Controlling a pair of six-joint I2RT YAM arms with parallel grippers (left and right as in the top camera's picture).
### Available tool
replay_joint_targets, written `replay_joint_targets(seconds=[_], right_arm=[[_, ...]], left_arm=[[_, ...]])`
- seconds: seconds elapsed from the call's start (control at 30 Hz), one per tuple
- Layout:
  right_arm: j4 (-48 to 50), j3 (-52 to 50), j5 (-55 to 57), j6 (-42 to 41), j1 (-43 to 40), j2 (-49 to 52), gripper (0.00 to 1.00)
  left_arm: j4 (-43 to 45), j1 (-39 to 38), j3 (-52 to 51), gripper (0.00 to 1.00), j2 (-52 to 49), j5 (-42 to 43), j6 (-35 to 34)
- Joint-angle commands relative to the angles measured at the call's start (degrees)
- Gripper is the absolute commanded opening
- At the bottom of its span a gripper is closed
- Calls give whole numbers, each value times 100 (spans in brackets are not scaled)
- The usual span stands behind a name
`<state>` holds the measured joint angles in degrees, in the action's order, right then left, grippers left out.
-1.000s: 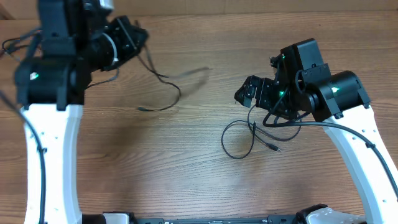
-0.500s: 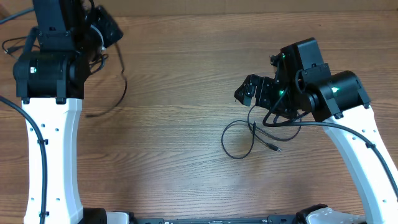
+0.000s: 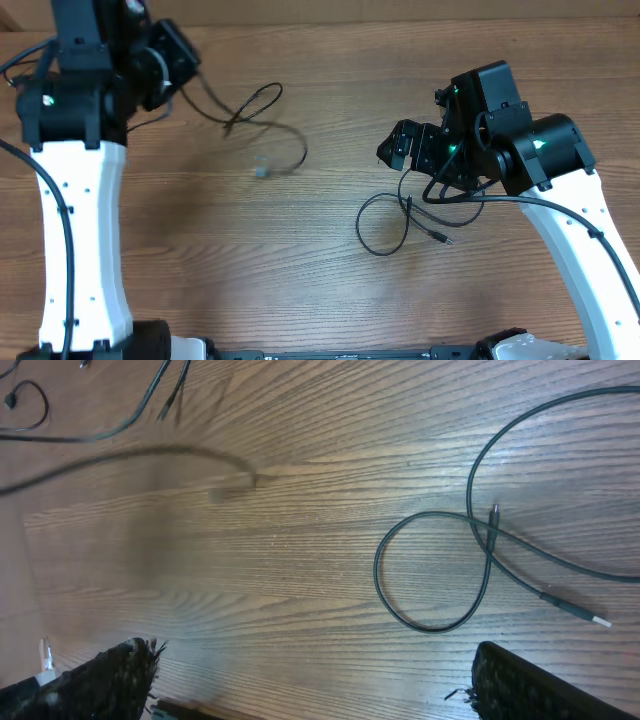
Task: Untangle cables
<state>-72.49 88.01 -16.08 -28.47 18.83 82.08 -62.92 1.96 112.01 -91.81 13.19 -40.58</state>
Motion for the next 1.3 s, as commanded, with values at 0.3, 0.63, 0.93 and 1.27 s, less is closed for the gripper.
replay_joint_targets(seconds=[0.3, 0.63, 0.93, 1.27], right_arm=[[42, 35, 68, 50, -4, 2, 100], [170, 35, 111, 50, -4, 4, 100], [227, 35, 258, 48, -4, 122, 100], [234, 35, 254, 46, -4, 540, 100]], left_arm=[[-254, 2227, 22, 4, -1117, -2378, -122], [286, 3211, 22, 4, -1853, -2778, -302], [780, 3676, 22, 4, -2618, -2841, -164], [1412, 3731, 22, 4, -3189, -2809, 566]])
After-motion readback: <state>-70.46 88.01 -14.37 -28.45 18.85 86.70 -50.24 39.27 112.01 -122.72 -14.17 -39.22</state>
